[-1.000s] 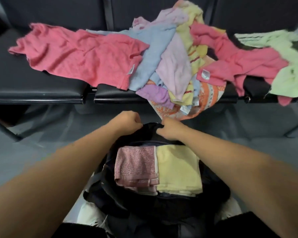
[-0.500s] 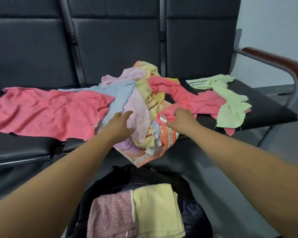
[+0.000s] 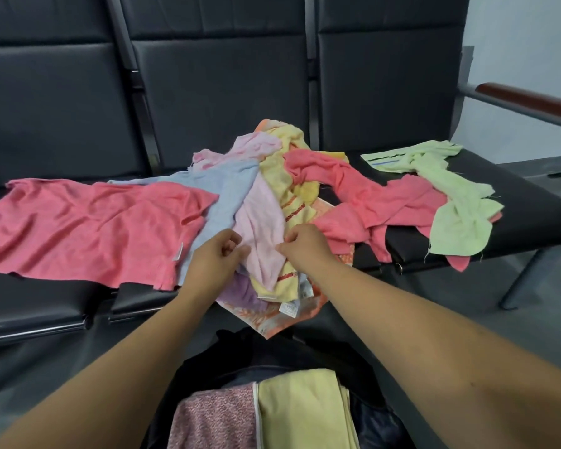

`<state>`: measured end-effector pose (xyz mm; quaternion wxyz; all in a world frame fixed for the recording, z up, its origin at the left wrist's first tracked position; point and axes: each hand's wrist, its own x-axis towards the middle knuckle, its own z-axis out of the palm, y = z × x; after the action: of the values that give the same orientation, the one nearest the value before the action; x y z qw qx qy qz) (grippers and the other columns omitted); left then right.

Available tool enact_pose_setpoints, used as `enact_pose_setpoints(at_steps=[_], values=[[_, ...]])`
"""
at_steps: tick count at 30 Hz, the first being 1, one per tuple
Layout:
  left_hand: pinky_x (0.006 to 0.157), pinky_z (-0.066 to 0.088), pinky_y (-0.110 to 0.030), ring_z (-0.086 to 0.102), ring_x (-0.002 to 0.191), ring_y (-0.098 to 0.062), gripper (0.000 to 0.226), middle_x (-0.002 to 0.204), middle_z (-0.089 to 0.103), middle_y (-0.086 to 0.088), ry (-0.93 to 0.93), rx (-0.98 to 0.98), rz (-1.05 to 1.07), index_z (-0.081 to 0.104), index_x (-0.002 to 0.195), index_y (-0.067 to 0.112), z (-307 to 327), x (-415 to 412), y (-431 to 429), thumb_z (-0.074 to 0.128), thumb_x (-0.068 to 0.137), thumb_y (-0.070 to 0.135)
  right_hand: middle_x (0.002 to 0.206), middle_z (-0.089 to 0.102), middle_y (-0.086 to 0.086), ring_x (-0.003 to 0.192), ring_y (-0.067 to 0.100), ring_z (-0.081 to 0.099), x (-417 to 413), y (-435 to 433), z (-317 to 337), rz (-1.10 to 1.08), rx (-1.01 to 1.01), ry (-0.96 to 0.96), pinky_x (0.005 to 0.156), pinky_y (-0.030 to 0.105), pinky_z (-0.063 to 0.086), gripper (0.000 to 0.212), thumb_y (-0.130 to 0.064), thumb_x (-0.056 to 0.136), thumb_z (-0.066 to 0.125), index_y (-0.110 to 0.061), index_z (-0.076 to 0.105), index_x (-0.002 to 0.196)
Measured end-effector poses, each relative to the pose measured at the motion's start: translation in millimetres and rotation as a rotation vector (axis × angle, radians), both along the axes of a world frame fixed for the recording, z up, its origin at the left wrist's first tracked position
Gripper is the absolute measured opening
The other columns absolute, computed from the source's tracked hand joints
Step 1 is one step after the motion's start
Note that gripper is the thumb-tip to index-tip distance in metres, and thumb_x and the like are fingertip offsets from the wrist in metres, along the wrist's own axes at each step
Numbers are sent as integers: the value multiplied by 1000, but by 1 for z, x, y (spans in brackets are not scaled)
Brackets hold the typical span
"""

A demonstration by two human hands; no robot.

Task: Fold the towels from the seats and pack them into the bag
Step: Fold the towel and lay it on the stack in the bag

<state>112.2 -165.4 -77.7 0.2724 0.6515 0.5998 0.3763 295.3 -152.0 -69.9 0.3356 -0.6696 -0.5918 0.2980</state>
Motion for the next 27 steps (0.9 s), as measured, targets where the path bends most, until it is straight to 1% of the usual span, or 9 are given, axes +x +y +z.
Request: enact_pose_setpoints(at_steps=[5, 10, 12, 14, 18, 19, 22, 24, 27], values=[[60, 43, -18, 50, 59, -5, 15, 72, 57, -2, -210, 64, 20, 57, 89, 8, 37, 8, -7, 66, 96, 18, 70, 42, 5, 64, 16, 40, 2, -21, 54, -2, 79, 399, 57, 29, 30, 14, -8, 92, 62, -11, 53, 82], [71, 57, -36, 67, 79, -25, 23, 89, 71, -15, -942, -284, -17, 60, 98, 6, 82, 17, -28, 56, 102, 28, 88, 62, 15, 79, 30, 59, 9, -68, 102, 199, 150, 374, 75, 40, 48, 13, -7, 92, 63, 5, 61, 88], [71, 59, -37, 73, 85, -25, 34, 94, 77, -12, -1059, -411, -103, 64, 109, 8, 91, 18, -35, 49, 104, 38, 90, 62, 10, 82, 28, 60, 12, -94, 112, 298, 140, 405, 77, 34, 46, 12, 0, 91, 62, -2, 60, 79], [83, 59, -41, 71, 103, -28, 38, 122, 70, -20, -1010, -474, -79, 61, 126, 2, 88, 21, -38, 57, 102, 31, 82, 58, 3, 73, 20, 57, 16, -117, 118, 367, 88, 394, 70, 24, 44, 20, 3, 90, 63, -10, 60, 76], [86, 55, -44, 68, 95, -35, 19, 113, 68, -25, -858, -367, 135, 64, 111, -7, 93, 23, -52, 61, 92, -5, 76, 58, 4, 63, 11, 55, 28, -142, 116, 332, -94, 346, 61, 25, 47, 12, -6, 90, 69, -11, 63, 80], [84, 58, -42, 69, 95, -35, 23, 113, 69, -24, -868, -343, 76, 64, 114, -4, 99, 22, -57, 58, 92, -8, 84, 64, 7, 72, 15, 63, 30, -143, 114, 295, -167, 424, 70, 30, 55, 5, -10, 92, 69, -8, 66, 89], [88, 58, -43, 70, 97, -32, 29, 114, 71, -22, -814, -307, -110, 67, 116, 1, 125, 19, -78, 55, 92, -11, 116, 67, 18, 107, 33, 67, 33, -138, 111, 167, -404, 755, 103, 47, 52, 45, -41, 95, 66, -3, 57, 118], [97, 50, -47, 65, 100, -36, 26, 111, 67, -27, -749, -311, -204, 65, 111, -5, 139, 16, -90, 54, 88, -13, 121, 66, 17, 110, 32, 66, 29, -134, 114, 108, -475, 901, 98, 46, 51, 66, -61, 90, 63, -5, 52, 124], [96, 49, -50, 64, 98, -38, 32, 108, 64, -30, -655, -365, -307, 60, 117, -12, 149, 9, -110, 57, 85, -10, 106, 69, 14, 92, 27, 67, 15, -129, 120, 29, -474, 1126, 80, 38, 54, 69, -65, 88, 64, -1, 58, 112]])
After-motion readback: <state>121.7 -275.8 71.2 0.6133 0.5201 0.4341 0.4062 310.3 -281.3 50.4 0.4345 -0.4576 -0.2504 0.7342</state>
